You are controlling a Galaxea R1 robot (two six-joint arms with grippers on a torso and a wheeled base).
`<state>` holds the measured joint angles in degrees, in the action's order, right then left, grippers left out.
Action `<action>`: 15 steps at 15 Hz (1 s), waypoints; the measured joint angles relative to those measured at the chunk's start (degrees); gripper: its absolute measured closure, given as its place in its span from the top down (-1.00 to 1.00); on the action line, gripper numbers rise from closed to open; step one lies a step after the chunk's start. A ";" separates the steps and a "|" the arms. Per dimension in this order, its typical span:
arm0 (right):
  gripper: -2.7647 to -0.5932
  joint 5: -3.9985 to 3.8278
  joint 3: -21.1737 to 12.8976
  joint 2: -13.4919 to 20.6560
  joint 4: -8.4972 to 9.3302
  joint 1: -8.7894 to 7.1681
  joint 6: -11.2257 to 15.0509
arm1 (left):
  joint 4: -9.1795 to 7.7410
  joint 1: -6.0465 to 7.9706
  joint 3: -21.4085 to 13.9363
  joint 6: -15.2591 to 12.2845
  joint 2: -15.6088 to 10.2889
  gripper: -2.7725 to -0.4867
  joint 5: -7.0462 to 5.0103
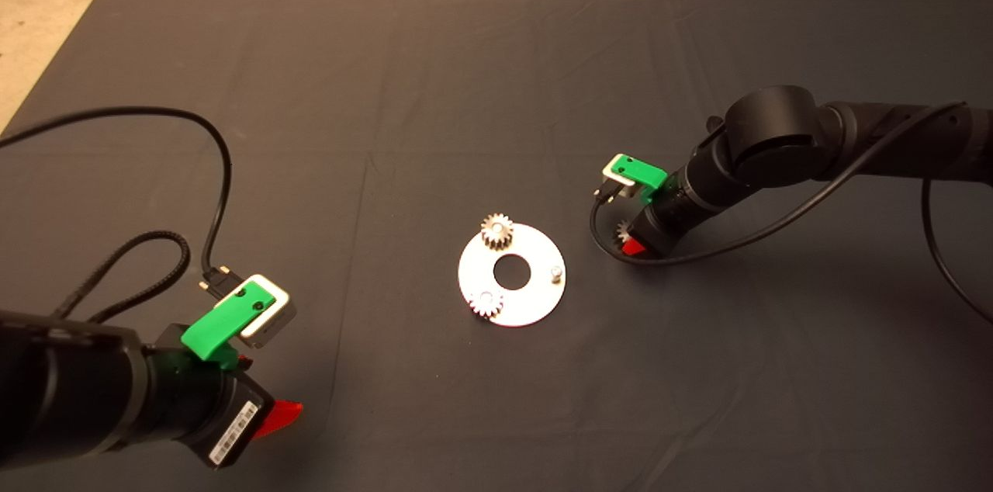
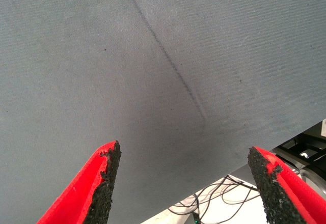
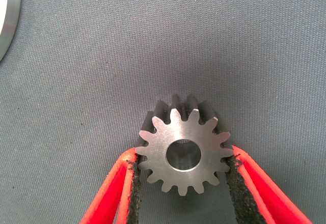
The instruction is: Install three planetary gears onto the carrier pins
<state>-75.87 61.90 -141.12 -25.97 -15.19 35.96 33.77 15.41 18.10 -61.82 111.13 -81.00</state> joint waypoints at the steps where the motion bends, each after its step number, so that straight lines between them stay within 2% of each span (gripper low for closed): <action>1: -0.61 -0.09 -0.13 0.00 -0.10 0.02 0.01 | 0.00 0.00 0.00 0.00 0.00 0.09 0.01; 3: -0.63 -0.34 -0.80 0.01 -0.60 0.10 0.01 | 0.00 0.00 0.00 0.00 0.15 0.09 0.04; 8: -0.68 -0.65 -6.51 0.00 -0.95 -0.21 0.10 | 0.00 0.00 0.00 0.00 0.41 0.09 0.04; 9: -0.69 -1.28 -7.33 0.02 -0.99 -0.71 0.15 | 0.00 0.00 0.00 0.00 0.52 0.09 0.04; 10: -0.70 -2.22 -8.28 0.02 -0.99 -1.52 0.34 | 0.00 0.00 0.00 0.00 0.61 0.09 0.04; 12: -0.70 -2.73 -9.96 0.02 -1.07 -3.38 0.53 | 0.00 0.00 0.00 0.00 0.63 0.09 0.04; 13: -0.70 -3.01 -11.18 0.04 -1.16 -3.74 0.56 | 0.00 0.00 0.00 0.00 0.78 0.09 0.08; 15: -0.70 -3.10 -13.83 -0.20 -1.14 -3.72 1.68 | 0.00 0.00 0.00 -0.04 1.61 0.09 0.25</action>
<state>-78.97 48.08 -141.31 -27.10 -18.91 37.63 33.77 15.41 18.10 -61.86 112.74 -80.75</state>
